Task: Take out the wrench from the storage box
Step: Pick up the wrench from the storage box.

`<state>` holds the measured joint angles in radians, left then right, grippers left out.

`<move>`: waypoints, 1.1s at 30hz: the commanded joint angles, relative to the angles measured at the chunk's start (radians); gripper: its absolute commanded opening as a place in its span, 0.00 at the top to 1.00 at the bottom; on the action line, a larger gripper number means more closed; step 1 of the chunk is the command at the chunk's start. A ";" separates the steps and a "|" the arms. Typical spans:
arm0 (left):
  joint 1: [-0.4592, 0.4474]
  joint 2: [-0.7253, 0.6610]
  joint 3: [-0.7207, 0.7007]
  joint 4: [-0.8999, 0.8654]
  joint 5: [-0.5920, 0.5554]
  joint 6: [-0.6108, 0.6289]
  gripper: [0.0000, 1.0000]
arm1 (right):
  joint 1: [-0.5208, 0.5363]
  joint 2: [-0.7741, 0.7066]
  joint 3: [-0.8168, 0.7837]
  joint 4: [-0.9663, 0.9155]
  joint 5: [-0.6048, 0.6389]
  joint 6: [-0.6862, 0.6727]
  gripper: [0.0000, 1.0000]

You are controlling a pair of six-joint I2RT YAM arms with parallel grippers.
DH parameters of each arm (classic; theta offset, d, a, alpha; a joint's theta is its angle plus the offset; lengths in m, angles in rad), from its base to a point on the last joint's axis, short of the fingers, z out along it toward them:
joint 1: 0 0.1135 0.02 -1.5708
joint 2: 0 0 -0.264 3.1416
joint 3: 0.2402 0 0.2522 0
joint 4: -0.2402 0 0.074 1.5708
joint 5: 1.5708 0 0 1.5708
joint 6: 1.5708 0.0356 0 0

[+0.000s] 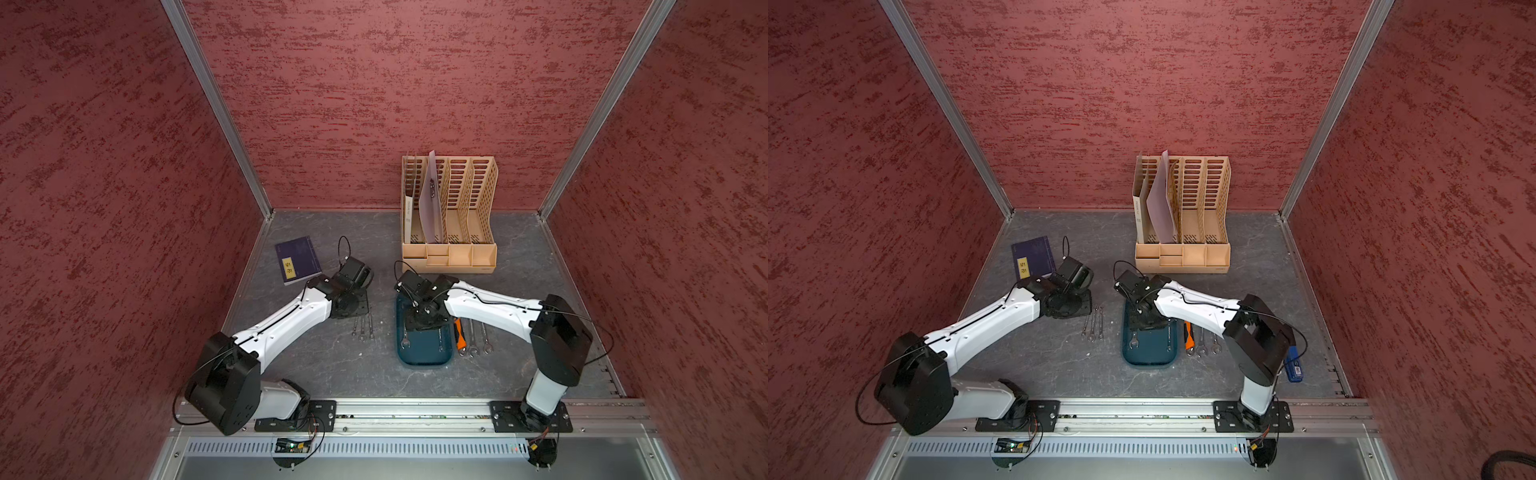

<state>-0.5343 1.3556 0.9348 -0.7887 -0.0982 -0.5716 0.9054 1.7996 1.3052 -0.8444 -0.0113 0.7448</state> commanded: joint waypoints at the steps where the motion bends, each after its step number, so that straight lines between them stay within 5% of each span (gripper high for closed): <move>1: 0.007 -0.019 -0.017 -0.002 -0.003 -0.014 0.60 | 0.004 0.045 0.044 0.044 0.014 0.009 0.42; 17: 0.014 -0.020 -0.040 0.002 0.005 -0.019 0.59 | -0.003 0.191 0.083 0.062 0.058 0.020 0.42; 33: 0.017 -0.012 -0.043 0.011 0.011 -0.020 0.59 | -0.046 0.149 -0.002 0.014 0.130 -0.036 0.62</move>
<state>-0.5243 1.3537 0.8978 -0.7914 -0.0875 -0.5797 0.8871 1.9667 1.3457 -0.8032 0.0685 0.7288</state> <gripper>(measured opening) 0.406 0.384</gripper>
